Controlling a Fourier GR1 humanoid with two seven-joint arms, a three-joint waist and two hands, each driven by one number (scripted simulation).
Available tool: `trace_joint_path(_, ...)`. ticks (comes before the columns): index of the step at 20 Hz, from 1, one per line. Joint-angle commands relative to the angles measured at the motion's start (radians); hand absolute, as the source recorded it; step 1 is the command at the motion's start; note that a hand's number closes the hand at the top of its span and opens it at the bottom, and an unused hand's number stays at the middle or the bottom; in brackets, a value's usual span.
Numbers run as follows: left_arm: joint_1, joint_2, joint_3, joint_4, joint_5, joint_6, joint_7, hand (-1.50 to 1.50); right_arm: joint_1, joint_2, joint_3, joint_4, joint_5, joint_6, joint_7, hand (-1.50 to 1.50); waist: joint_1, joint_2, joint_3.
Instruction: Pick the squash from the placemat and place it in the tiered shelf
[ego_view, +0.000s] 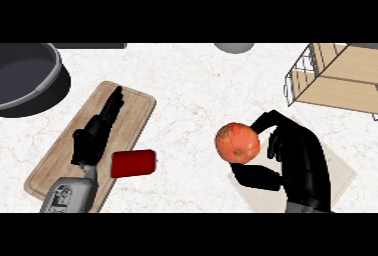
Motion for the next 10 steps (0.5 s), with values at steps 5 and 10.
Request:
trace_joint_path(5,0.021,-0.008,-0.011,-0.060,0.001,-0.001,0.041,0.00,-0.153,-0.021,-0.044,-0.204,0.177,0.151,0.229,1.50,0.002,0.000,0.000)
trace_joint_path(10,0.089,-0.004,-0.033,-0.110,-0.007,-0.013,0.026,0.00,-0.340,-0.052,-0.186,-0.234,0.197,0.264,0.283,1.50,0.007,-0.001,0.000)
